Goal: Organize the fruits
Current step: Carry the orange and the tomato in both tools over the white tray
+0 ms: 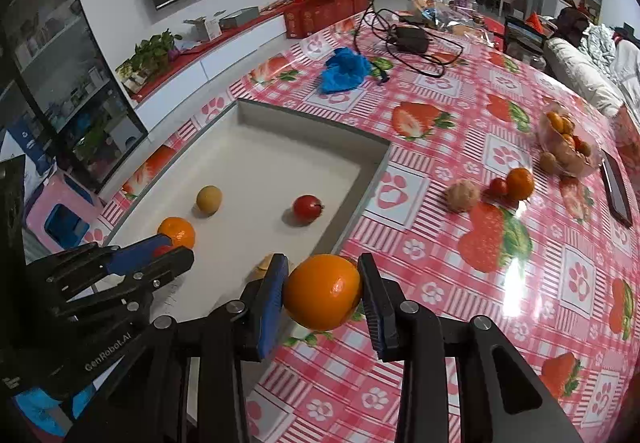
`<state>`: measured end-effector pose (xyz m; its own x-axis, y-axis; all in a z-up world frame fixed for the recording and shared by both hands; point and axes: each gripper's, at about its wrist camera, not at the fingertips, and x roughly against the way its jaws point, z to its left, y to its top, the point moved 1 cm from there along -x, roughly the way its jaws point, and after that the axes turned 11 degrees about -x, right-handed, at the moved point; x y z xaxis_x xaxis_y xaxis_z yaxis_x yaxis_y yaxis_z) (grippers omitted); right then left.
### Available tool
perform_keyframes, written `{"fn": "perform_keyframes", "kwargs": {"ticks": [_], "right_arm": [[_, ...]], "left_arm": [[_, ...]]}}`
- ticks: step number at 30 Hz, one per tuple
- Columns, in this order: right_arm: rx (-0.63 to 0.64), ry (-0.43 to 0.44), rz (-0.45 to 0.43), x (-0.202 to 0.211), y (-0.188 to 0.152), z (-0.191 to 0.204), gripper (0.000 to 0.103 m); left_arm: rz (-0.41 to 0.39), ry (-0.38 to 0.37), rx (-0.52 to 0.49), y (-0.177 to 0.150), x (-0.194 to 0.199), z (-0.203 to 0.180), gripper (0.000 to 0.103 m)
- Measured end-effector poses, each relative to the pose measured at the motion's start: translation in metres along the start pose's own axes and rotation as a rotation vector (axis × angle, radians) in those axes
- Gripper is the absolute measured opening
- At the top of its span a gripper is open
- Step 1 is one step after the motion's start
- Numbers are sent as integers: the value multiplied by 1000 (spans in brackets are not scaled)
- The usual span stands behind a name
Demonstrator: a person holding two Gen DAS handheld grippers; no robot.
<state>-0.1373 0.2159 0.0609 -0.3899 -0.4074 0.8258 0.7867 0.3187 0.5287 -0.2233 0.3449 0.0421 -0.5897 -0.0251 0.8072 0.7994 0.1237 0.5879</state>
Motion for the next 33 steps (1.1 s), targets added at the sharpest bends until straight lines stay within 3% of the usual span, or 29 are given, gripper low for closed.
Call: {"fn": "perform_keyframes", "kwargs": {"ticks": [33], "right_arm": [[27,16,31,-22,9,15,38]], "left_arm": [[-12,-4,-40,16,-14,-1,28]]}}
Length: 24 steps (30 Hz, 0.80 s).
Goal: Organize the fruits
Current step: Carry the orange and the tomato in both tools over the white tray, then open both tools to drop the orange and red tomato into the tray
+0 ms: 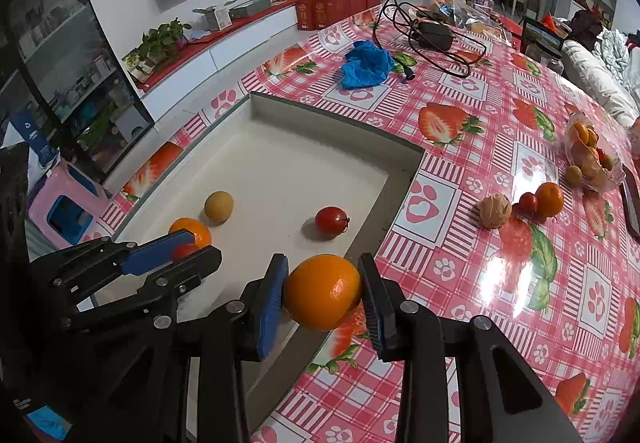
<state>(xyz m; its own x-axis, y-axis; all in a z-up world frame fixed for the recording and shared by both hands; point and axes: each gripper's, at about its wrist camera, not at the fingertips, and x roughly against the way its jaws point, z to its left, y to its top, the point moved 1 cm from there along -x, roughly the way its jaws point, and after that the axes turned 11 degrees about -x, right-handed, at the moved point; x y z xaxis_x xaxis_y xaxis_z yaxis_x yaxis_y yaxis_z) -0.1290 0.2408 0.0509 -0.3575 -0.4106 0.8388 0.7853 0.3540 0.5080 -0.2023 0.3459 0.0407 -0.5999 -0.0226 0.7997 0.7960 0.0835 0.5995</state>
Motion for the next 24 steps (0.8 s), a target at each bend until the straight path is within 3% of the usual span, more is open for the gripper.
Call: {"fn": "perform_keyframes", "kwargs": {"ticks": [12,24], "right_arm": [[-10,8,8,-7,10,-5,38],[-7,26,27,-22,21,1,38]], "left_arm": [[43,2,14,2,-16,3,28],[33,5,3,10,-22,6,28]]}}
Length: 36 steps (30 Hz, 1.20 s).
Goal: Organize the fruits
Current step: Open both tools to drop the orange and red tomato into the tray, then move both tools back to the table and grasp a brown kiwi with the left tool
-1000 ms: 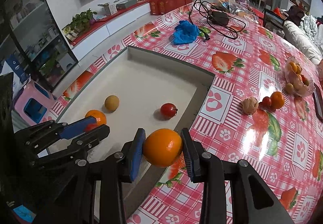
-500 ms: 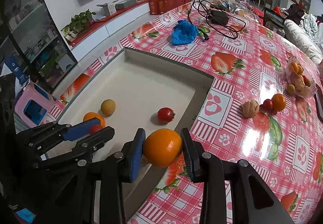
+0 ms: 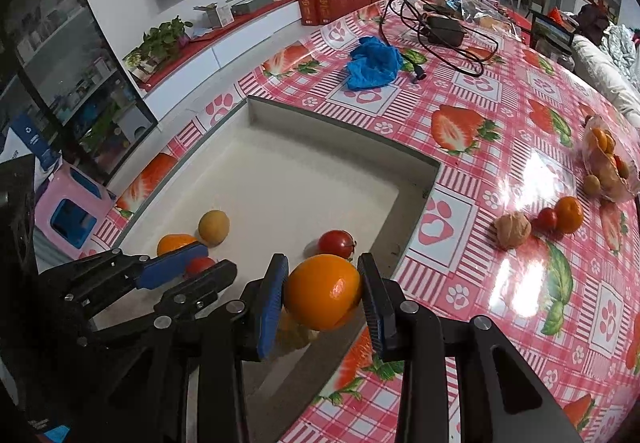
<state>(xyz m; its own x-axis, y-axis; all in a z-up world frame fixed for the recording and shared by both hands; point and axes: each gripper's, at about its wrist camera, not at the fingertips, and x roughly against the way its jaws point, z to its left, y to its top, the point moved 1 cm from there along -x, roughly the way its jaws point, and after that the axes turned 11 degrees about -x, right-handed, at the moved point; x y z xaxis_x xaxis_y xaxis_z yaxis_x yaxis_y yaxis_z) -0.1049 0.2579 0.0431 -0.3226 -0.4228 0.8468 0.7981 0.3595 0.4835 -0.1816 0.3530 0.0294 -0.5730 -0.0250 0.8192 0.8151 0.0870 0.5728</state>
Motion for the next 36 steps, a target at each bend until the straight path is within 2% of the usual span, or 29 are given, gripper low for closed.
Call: {"fn": "perform_keyframes", "kwargs": {"ticks": [11,13,15,16,18,23,24,25,26,27,32,33,34,36], "right_arm": [[-13,13,28,-17,9,1,38],[-15,14,33,-19,10,1,38],[-15,14,39,-21,11,2,38],[-19,17,39,-21,11,1,38],[-25,14,36,-21,13,1,38],[-23,31,46,-21,15,3,38],[-24,35,50,-21,15,3,51],[-28,41,49,-20,14,4,69],[-30,39,38,-17,14,4,75],[-32,39,24,-14,14,4,80],[-58,40,-14,6,15,-5,80],[-74,36,-22,10,15,-11,94],[-92,28,-34,15,14,-18,103],[-129,19,-66,27,12,-35,103]], "left_arm": [[-11,2,-9,10,-7,2,30],[-22,-3,-10,10,-6,3,38],[-32,26,-15,10,-4,3,53],[-35,27,-16,10,-3,3,67],[-50,14,0,9,-2,6,81],[-28,18,38,6,-2,13,81],[-23,19,48,5,-3,15,81],[-18,22,56,3,-2,16,81],[-17,22,60,2,-1,16,81],[-16,23,63,1,0,17,81],[-14,38,38,1,10,10,82],[-19,40,29,2,14,7,82],[-21,41,21,3,16,4,82],[-29,47,2,7,22,-4,82]]}}
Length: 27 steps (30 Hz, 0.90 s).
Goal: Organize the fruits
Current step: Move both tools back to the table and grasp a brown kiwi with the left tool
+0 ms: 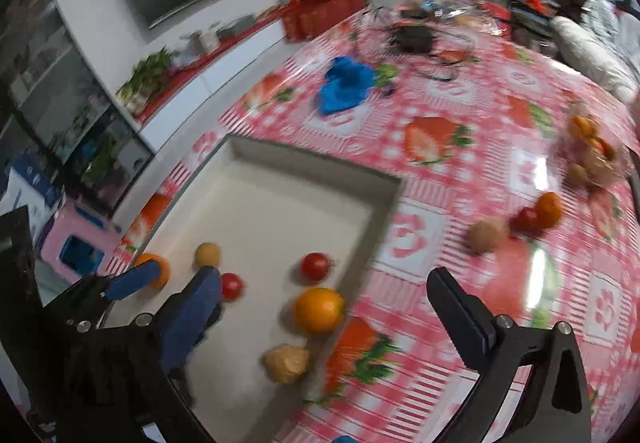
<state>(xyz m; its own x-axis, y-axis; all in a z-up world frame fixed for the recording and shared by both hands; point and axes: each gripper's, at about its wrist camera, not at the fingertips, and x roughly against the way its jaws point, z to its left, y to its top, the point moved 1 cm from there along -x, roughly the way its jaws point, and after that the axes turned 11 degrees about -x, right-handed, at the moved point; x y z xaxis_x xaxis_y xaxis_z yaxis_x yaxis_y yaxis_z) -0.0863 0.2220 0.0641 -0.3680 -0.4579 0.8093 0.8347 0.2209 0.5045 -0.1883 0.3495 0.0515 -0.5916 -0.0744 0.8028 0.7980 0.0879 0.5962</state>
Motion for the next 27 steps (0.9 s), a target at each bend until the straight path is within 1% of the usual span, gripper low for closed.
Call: {"fn": "perform_keyframes", "kwargs": {"ticks": [3,5,11,12,13,18,21,23,27], "right_arm": [[-55,-16,-23,13,1,-27,103],[-108,-43,-35,22,0,-54,103],[-306,-111,-34,38,-15,-141,103],[-331,-128,-35,40,-18,-153,103],[-370,-157,-39,43,-23,-172,103],[-513,-288,-56,56,-45,-240,103],[-540,-338,-67,64,-55,-265,103],[-545,-383,-91,70,-62,-281,103],[-559,-439,-140,80,-73,-305,103]], "left_arm": [[-7,-2,-31,8,7,-15,82],[-11,-7,-52,12,11,-26,82],[-4,-51,-137,28,20,-72,82],[-2,-57,-151,33,20,-81,82],[0,-60,-162,35,21,-87,82],[12,-66,-239,56,17,-129,82],[12,-63,-282,75,10,-157,82],[17,-59,-293,87,3,-173,82],[21,-89,-304,113,-13,-204,82]]}}
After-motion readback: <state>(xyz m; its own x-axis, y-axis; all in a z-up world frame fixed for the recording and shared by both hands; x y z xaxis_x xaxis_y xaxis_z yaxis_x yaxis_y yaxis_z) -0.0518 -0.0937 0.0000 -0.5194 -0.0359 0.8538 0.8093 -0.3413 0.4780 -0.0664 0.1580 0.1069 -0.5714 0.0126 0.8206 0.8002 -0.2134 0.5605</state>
